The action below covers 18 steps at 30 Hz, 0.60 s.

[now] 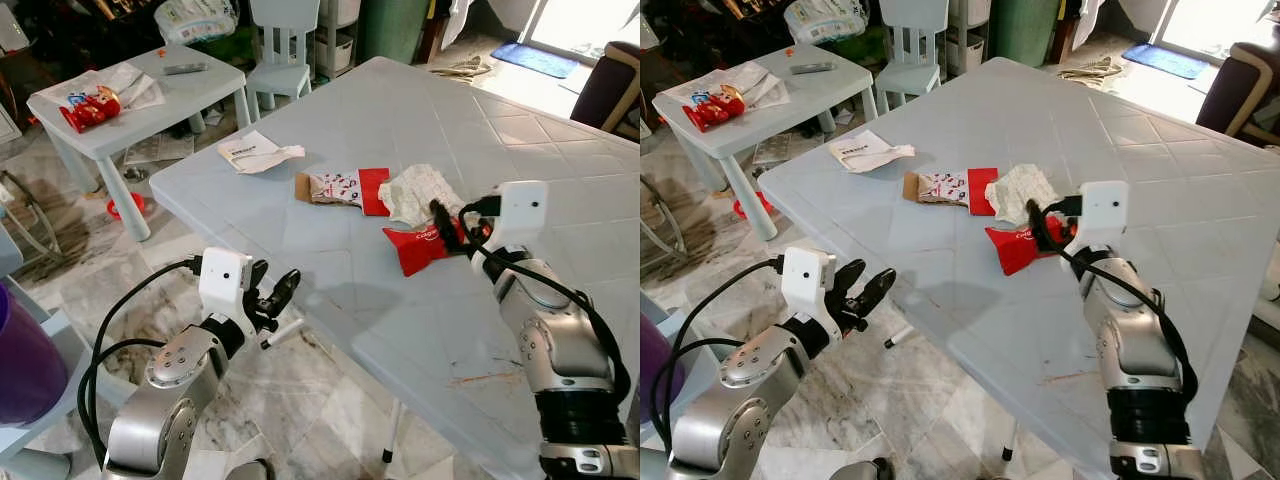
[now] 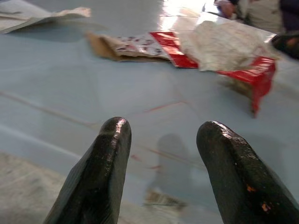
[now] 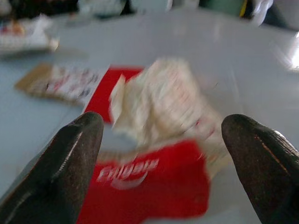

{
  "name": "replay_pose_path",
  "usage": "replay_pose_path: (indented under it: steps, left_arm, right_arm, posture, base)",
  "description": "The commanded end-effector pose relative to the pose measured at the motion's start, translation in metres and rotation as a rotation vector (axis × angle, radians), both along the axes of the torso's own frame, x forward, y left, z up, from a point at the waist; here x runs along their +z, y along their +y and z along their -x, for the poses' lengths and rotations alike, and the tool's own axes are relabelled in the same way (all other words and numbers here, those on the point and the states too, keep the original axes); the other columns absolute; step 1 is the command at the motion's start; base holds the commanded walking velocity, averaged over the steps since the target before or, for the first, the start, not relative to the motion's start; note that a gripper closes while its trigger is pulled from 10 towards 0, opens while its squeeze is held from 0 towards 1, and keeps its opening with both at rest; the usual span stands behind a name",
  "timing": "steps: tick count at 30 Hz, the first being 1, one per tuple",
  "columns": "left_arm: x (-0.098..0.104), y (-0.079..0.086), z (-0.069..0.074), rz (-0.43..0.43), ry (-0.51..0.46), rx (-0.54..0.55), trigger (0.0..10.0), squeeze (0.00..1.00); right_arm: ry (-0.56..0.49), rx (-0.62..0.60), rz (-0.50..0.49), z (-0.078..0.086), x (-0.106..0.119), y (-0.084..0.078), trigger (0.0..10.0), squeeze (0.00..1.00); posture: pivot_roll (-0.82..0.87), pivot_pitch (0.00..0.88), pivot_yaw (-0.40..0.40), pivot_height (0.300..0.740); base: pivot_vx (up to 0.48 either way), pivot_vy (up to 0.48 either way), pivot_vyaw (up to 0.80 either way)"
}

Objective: Picking trash to rubbish bin

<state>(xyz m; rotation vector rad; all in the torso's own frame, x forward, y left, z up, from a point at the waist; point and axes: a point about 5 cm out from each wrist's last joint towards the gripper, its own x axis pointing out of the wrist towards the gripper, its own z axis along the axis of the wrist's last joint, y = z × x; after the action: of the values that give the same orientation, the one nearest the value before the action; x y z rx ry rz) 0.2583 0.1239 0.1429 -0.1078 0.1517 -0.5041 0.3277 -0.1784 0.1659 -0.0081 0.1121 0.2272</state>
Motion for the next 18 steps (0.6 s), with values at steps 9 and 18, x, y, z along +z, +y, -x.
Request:
replay_pose_path:
  steps: [9, 18]
  left_arm:
    - [0.011, -0.017, 0.003, 0.001, -0.034, -0.114, 10.0, 0.00]
    - [0.013, -0.018, 0.004, 0.003, -0.039, -0.135, 10.0, 0.00]
  right_arm:
    - [0.054, 0.062, 0.076, 0.007, -0.002, 0.013, 10.0, 0.00]
    - [-0.141, 0.332, 0.266, 0.021, 0.012, 0.035, 10.0, 0.00]
  posture:
    - [0.10, 0.119, -0.048, 0.740]
    - [0.11, 0.117, -0.051, 0.740]
  base:
    - [0.000, 0.000, 0.00]
    - [0.000, 0.000, 0.00]
